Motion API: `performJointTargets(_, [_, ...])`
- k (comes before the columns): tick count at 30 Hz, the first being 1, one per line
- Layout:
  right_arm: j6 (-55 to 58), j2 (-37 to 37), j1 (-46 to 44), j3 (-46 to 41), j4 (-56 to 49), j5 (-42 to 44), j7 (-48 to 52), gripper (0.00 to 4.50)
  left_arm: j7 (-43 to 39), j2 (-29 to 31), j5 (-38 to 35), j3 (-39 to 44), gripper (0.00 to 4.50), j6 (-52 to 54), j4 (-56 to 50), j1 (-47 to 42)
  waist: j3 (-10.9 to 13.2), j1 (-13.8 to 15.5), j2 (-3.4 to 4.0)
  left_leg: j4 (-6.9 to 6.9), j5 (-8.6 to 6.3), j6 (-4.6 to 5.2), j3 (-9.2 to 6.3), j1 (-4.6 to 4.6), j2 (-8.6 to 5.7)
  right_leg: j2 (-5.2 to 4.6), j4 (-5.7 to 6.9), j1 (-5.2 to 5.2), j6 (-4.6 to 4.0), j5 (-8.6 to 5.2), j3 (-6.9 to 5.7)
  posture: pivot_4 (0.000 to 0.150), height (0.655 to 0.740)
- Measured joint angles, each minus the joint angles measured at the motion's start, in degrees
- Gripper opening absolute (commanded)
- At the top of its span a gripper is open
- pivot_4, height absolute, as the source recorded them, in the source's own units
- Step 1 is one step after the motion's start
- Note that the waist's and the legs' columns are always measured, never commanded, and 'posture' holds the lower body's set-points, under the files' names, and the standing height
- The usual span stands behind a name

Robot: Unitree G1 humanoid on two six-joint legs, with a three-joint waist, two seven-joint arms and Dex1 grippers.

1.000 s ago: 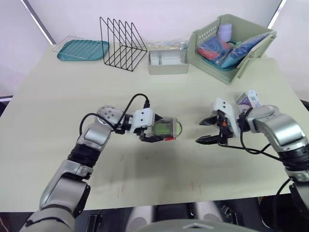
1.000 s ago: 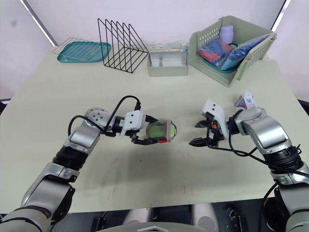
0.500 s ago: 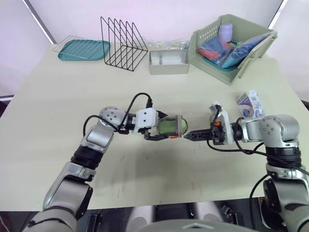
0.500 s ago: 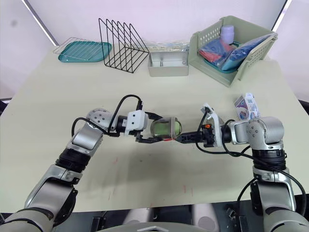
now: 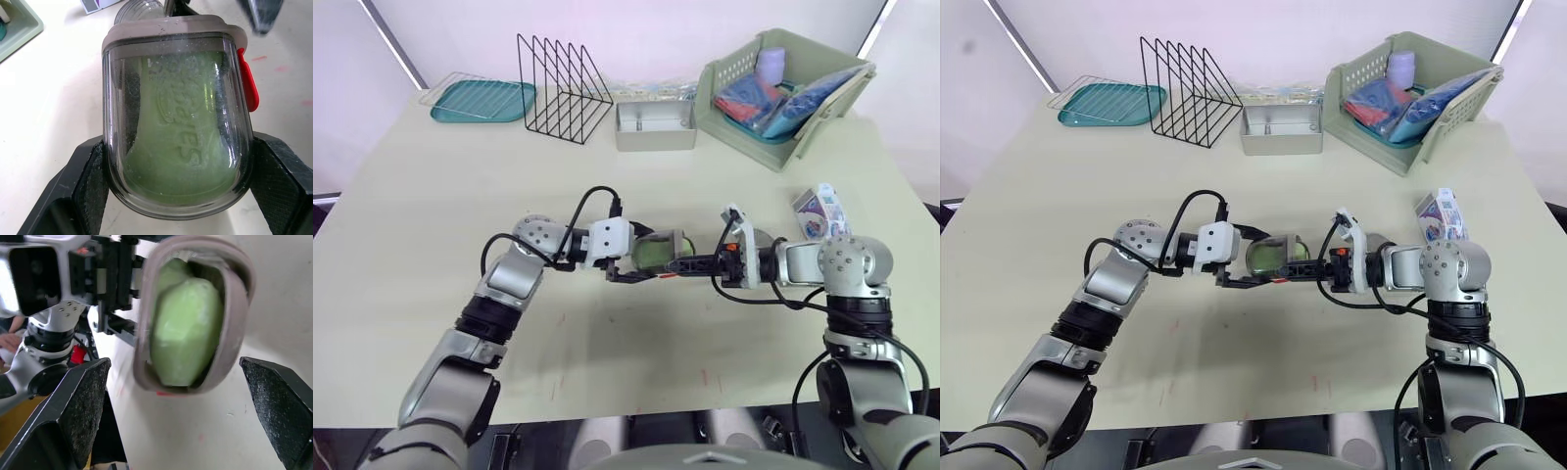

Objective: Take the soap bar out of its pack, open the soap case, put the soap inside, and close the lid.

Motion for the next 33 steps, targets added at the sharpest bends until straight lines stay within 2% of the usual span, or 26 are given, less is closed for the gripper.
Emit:
performJointTargets(7, [0.0, 2.2, -1.5, -0.5, 1.4, 0.5, -2.0, 4.44, 0.1, 0.0, 0.0, 0.0, 3.44, 0.0, 0.0, 0.0, 0.0, 0.0, 0.01, -0.01, 0.0, 0.0, 0.0, 0.0, 0.0, 0.01, 0.01, -0.02, 0.0, 0.0, 0.0, 0.15, 0.74])
performJointTargets(33, [-1.1, 2.1, -2.6, 1.8, 4.9, 0.7, -1.8, 4.44, 0.1, 0.2, 0.0, 0.0, 3.44, 0.0, -1.5, 0.2, 0.0, -0.1, 0.01, -0.02, 0.0, 0.0, 0.01, 0.0, 0.0, 0.01, 0.0, -0.03, 0.0, 0.0, 0.01, 0.15, 0.74])
